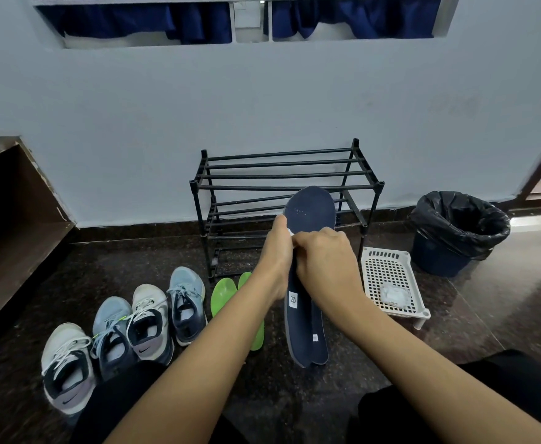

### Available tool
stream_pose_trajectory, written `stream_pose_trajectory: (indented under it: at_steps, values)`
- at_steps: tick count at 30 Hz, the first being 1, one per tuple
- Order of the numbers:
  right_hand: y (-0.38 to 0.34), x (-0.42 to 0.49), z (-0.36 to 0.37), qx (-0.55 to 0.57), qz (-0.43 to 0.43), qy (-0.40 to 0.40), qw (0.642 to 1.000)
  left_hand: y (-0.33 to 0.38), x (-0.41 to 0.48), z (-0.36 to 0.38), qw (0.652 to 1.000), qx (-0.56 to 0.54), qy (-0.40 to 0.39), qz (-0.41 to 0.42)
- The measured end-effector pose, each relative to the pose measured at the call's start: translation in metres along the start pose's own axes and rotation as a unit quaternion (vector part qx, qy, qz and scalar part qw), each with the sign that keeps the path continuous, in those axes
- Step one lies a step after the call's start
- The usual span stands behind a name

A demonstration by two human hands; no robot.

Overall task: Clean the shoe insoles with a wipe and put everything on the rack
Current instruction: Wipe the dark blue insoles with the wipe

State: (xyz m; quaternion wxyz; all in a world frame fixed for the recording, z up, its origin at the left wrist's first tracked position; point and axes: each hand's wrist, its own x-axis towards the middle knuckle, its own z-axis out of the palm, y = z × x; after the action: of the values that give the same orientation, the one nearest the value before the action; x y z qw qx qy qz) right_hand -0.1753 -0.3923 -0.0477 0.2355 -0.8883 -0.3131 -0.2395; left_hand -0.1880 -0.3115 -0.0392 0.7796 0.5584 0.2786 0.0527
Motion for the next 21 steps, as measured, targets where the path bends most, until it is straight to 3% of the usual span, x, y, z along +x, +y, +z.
stream_pose_trajectory:
  at_steps: [6,10,18,21]
  values:
    - [0.016,0.015,-0.005,0.006,0.024,0.027,0.999,-0.005,0.0,0.01,1.0,0.01,-0.005,0.004]
    - [0.021,0.018,-0.005,0.033,0.073,-0.011,0.997,-0.005,-0.003,0.014,0.999,-0.009,-0.03,-0.01]
    - [0.004,0.0,-0.007,-0.002,-0.008,-0.015,1.0,-0.004,0.012,0.009,0.999,-0.048,-0.004,0.015]
    - [0.012,0.007,-0.008,0.023,0.017,-0.009,1.0,-0.005,0.011,0.011,0.999,-0.044,-0.011,0.027]
